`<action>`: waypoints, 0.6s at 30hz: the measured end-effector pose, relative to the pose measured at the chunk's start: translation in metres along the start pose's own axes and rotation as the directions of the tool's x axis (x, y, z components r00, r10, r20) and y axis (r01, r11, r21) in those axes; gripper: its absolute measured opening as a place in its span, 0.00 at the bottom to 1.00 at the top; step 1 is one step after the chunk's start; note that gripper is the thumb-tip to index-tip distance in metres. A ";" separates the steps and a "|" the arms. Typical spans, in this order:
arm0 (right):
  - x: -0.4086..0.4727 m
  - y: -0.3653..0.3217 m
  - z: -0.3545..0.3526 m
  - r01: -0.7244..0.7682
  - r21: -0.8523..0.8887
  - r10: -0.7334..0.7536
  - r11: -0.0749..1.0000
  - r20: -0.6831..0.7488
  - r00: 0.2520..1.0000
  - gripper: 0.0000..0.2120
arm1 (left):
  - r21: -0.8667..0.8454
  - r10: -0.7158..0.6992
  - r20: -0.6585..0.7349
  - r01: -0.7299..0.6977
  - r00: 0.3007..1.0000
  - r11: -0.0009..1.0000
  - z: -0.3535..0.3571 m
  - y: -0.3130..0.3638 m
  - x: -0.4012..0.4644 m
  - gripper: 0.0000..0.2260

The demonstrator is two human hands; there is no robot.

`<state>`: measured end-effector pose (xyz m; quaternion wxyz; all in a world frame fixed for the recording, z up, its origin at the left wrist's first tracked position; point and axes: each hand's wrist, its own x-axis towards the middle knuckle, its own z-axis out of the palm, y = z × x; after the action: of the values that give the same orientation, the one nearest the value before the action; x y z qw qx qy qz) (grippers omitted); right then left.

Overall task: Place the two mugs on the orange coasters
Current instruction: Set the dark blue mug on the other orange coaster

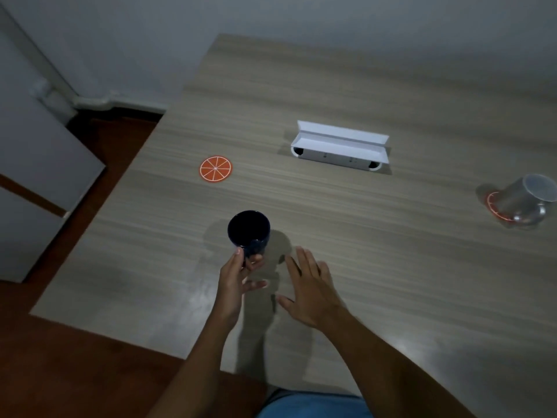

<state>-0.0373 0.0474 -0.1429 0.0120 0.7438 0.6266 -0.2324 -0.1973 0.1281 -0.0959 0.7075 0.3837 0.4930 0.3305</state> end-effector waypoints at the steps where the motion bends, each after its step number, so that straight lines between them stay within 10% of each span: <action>1: 0.008 -0.006 0.000 -0.006 0.007 0.006 1.000 0.014 1.000 0.46 | -0.006 0.007 -0.019 -0.007 1.000 1.000 -0.007 0.006 0.006 0.14; 18: 0.044 -0.024 0.026 -0.172 0.072 0.175 0.982 -0.042 0.984 0.48 | -0.032 0.075 -0.125 -0.080 0.989 0.996 -0.042 0.067 0.126 0.16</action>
<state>-0.0636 0.0849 -0.1752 -0.0083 0.8011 0.5511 -0.2335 -0.2055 0.2767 -0.1028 0.6689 0.3683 0.5146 0.3900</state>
